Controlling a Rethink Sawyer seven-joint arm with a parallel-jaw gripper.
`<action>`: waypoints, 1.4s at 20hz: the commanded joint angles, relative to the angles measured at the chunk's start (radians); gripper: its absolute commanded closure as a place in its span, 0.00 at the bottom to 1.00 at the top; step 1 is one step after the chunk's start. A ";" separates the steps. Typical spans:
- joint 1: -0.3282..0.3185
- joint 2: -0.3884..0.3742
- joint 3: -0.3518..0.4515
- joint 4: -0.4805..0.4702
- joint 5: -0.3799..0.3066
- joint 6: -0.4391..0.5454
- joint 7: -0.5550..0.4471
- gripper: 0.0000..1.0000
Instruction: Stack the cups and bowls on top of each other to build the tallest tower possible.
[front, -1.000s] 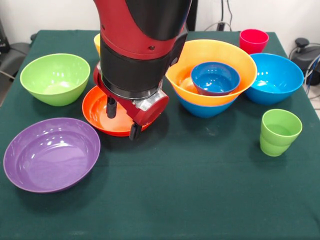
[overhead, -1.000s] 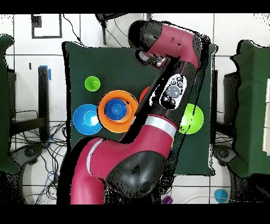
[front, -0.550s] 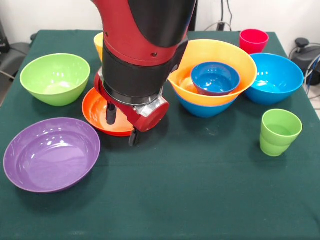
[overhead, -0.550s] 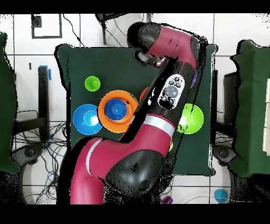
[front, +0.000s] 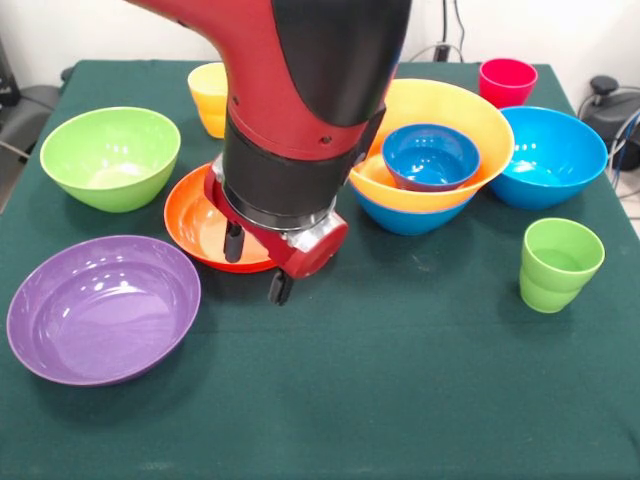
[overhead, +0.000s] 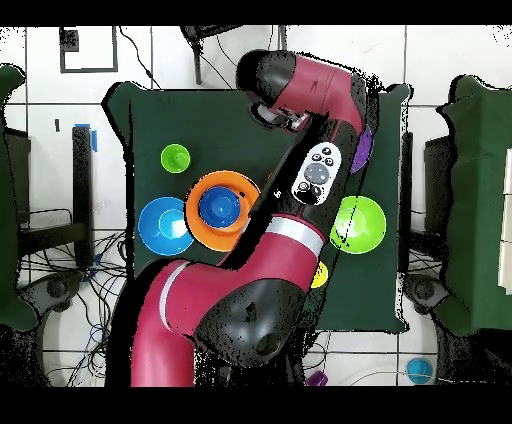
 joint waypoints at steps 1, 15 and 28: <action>0.043 0.018 0.127 0.155 -0.033 -0.071 0.141 0.00; 0.052 -0.017 0.151 0.254 -0.030 -0.123 0.092 0.00; 0.063 -0.042 0.185 0.366 -0.033 -0.208 0.069 0.00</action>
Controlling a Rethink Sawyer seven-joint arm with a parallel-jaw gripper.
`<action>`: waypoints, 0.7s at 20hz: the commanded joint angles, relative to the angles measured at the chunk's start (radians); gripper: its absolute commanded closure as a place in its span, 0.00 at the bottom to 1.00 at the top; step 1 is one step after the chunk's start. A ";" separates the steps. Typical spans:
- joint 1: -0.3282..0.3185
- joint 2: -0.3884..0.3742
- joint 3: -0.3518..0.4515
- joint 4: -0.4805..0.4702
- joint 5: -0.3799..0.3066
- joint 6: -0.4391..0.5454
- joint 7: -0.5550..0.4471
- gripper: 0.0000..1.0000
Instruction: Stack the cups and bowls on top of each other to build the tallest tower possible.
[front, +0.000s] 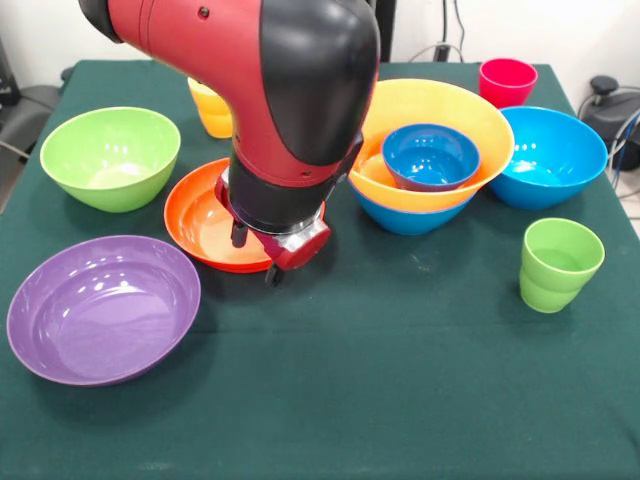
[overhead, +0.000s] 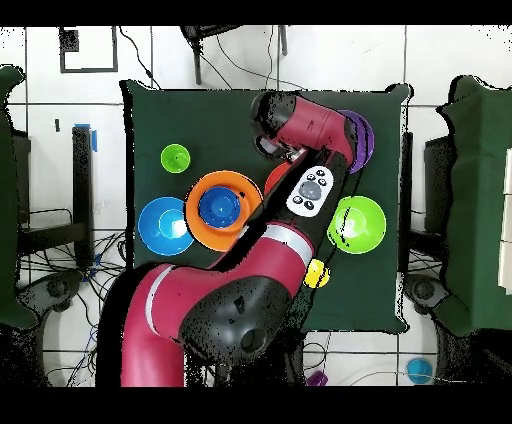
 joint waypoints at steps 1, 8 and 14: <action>0.022 -0.040 0.159 0.133 -0.032 -0.092 0.070 0.00; 0.029 -0.045 0.168 0.158 -0.034 -0.111 0.084 0.00; 0.032 -0.040 0.179 0.177 -0.037 -0.142 0.096 0.00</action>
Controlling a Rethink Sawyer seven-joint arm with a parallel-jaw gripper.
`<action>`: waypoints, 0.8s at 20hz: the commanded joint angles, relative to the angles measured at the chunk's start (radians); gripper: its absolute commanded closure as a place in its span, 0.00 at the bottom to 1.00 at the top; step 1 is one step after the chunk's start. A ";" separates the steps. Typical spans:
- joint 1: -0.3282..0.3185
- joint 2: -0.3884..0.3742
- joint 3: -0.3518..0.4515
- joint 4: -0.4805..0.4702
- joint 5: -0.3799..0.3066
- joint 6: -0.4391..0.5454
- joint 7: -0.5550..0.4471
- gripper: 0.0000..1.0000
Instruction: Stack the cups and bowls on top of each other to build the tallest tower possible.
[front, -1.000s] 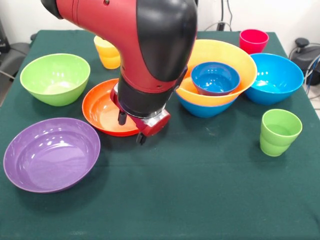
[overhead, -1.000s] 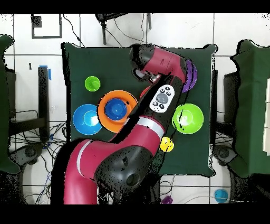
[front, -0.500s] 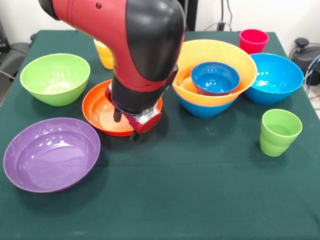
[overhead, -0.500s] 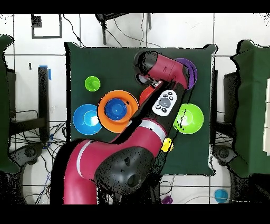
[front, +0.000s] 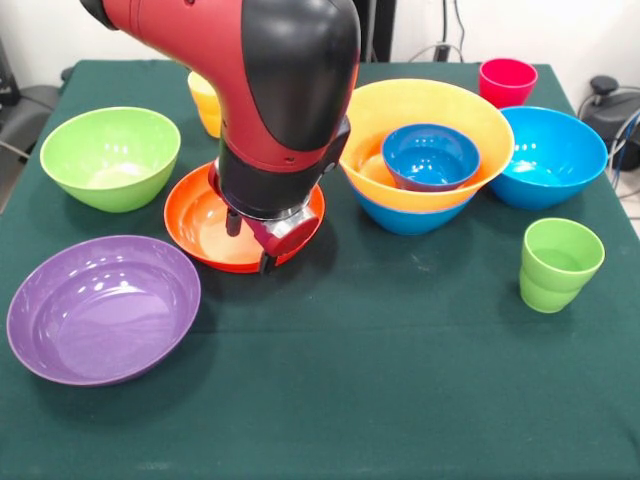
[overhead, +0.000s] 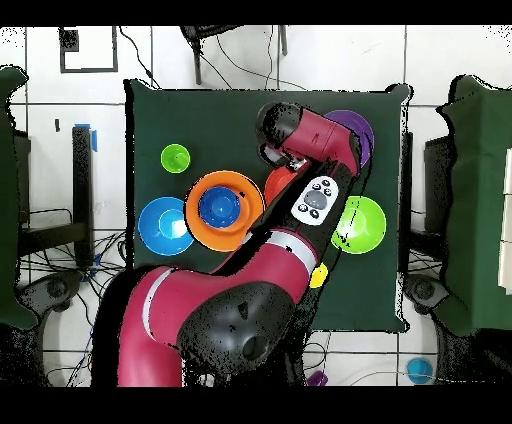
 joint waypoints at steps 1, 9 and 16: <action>0.030 0.006 0.151 0.080 -0.030 -0.095 0.101 0.00; 0.037 0.040 0.166 0.077 -0.020 -0.144 0.130 0.00; 0.038 0.037 0.178 0.101 -0.023 -0.171 0.124 0.00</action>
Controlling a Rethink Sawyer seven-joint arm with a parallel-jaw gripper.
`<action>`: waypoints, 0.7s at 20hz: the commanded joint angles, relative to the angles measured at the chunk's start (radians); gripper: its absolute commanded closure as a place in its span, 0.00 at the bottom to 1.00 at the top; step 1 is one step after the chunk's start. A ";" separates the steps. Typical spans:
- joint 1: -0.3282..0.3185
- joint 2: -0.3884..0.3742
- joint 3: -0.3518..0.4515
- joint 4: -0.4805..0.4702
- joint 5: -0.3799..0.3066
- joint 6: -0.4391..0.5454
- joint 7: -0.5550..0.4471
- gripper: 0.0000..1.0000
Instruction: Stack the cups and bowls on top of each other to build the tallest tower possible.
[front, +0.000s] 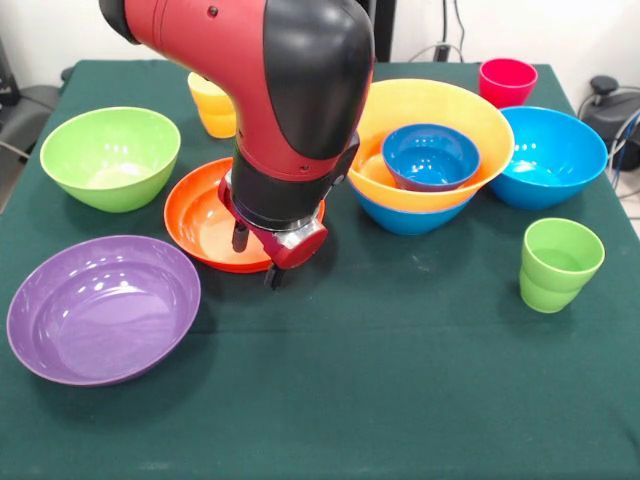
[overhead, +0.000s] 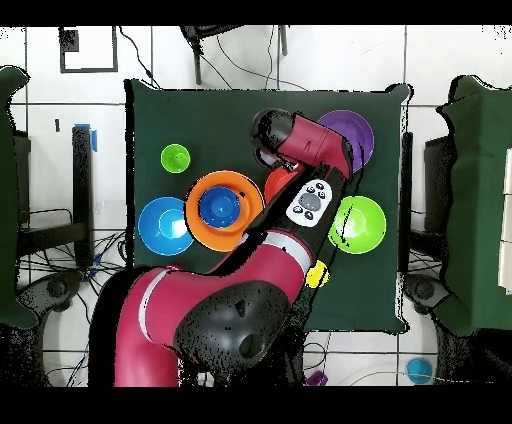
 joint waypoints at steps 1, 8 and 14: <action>0.024 0.032 0.154 0.075 -0.021 -0.070 0.123 0.00; 0.024 0.022 0.168 0.108 -0.023 -0.091 0.113 0.00; 0.024 0.017 0.183 0.140 -0.023 -0.121 0.108 0.00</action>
